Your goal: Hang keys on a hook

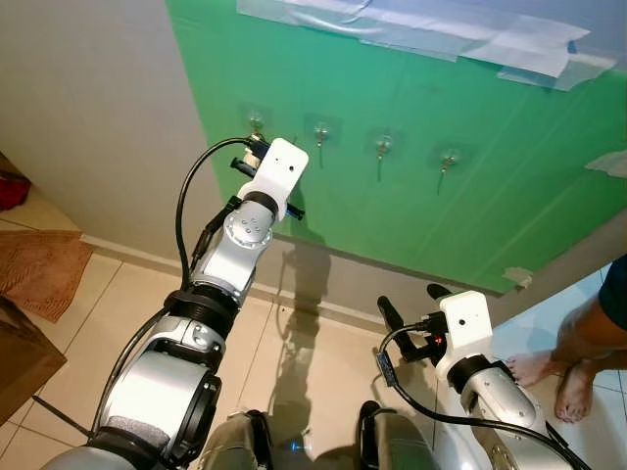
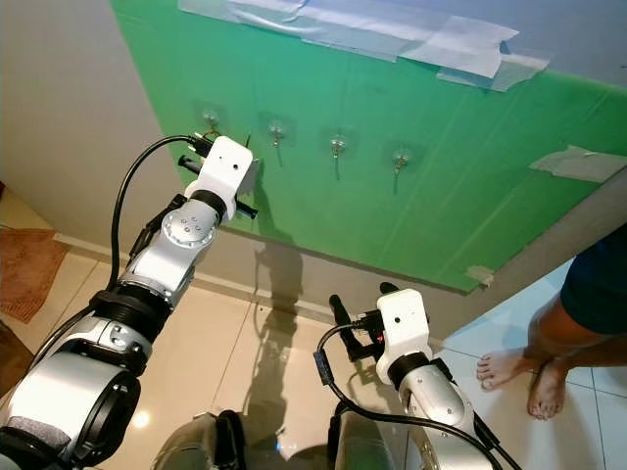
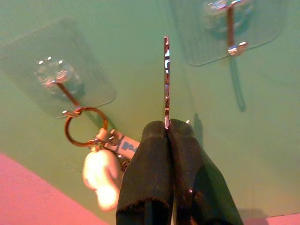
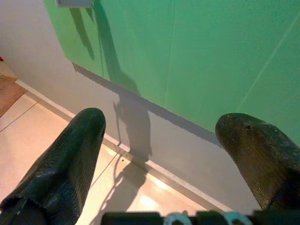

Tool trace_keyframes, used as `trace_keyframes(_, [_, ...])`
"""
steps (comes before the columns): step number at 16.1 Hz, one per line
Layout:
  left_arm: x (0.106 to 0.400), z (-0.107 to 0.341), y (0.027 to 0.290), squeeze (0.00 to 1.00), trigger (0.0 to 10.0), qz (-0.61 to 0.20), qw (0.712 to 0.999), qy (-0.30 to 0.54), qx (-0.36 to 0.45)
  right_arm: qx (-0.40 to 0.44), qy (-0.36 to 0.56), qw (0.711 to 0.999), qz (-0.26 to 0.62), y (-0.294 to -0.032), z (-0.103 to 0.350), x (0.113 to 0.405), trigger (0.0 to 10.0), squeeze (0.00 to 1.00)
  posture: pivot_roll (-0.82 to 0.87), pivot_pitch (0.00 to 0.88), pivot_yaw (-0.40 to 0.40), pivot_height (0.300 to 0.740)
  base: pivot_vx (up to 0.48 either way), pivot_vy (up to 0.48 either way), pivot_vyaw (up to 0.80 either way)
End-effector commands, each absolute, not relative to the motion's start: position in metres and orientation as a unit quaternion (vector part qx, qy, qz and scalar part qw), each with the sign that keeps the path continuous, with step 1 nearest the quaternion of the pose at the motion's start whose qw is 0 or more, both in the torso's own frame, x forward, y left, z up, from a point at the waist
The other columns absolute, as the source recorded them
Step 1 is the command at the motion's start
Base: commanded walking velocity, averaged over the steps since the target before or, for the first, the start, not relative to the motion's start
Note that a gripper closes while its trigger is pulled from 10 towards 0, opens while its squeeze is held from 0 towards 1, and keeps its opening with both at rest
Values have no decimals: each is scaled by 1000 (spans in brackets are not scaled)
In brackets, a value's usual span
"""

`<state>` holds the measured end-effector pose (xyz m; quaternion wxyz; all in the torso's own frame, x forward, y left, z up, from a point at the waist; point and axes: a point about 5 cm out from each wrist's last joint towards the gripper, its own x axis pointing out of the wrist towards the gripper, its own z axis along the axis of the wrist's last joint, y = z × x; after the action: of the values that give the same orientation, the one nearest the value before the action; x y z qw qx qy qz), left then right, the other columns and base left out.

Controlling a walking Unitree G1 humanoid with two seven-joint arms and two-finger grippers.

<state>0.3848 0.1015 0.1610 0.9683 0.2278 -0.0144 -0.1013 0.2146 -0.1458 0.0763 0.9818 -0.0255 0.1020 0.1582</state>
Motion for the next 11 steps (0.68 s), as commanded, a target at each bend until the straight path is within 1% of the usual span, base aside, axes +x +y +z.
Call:
trace_keyframes(1, [387,168,101,0,0,-97,969,-22,224,-24,101,982,161,-144,78,212,10000,0,-256,200,6,710,0,0,0])
trace_keyframes(6, [390,175,99,0,0,-106,969,-38,219,-24,100,982,159,-143,78,215,10000,0,-263,189,13,710,0,0,0])
trace_keyframes(11, [391,180,92,0,0,-125,965,-54,224,-26,101,982,158,-146,76,216,10000,0,-264,177,17,710,0,0,0])
